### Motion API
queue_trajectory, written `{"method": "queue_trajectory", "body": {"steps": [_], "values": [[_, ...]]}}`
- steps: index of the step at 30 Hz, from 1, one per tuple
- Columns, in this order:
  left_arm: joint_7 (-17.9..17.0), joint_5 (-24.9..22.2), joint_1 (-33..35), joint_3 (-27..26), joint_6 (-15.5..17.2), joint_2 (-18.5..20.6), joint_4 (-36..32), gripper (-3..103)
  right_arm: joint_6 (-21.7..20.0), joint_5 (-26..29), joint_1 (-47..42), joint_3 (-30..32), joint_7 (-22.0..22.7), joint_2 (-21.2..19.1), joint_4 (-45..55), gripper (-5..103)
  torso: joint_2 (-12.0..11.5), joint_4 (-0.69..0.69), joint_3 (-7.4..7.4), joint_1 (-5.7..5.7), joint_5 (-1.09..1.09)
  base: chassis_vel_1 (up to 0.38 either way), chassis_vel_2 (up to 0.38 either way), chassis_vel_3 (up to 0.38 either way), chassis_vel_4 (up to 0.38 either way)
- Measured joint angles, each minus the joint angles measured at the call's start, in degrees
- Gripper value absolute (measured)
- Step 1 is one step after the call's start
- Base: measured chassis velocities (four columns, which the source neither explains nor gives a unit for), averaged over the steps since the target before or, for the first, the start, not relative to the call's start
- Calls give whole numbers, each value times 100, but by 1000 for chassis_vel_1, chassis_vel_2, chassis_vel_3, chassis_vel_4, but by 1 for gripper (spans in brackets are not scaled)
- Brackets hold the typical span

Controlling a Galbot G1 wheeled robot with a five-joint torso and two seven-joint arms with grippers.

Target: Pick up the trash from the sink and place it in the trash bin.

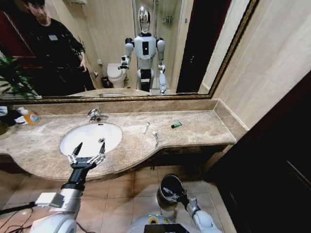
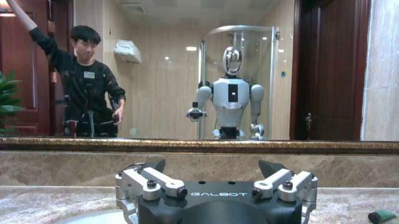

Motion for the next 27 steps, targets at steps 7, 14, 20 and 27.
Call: {"method": "queue_trajectory", "body": {"steps": [7,14,20,27], "values": [[0,0,0,0,0,0,0,100,3,23,-10,1,0,-11,29,100,0,0,0,0,0,0,0,0,0],[0,0,0,0,0,0,0,100,-326,551,-573,-123,-34,-300,1291,100,0,0,0,0,0,0,0,0,0],[0,0,0,0,0,0,0,100,-150,768,-930,-103,-143,-580,2087,100,0,-1,0,0,1,0,0,0,0],[0,0,0,0,0,0,0,100,-120,1258,-1242,150,-118,-913,3383,100,0,0,0,0,-1,0,0,0,0]]}}
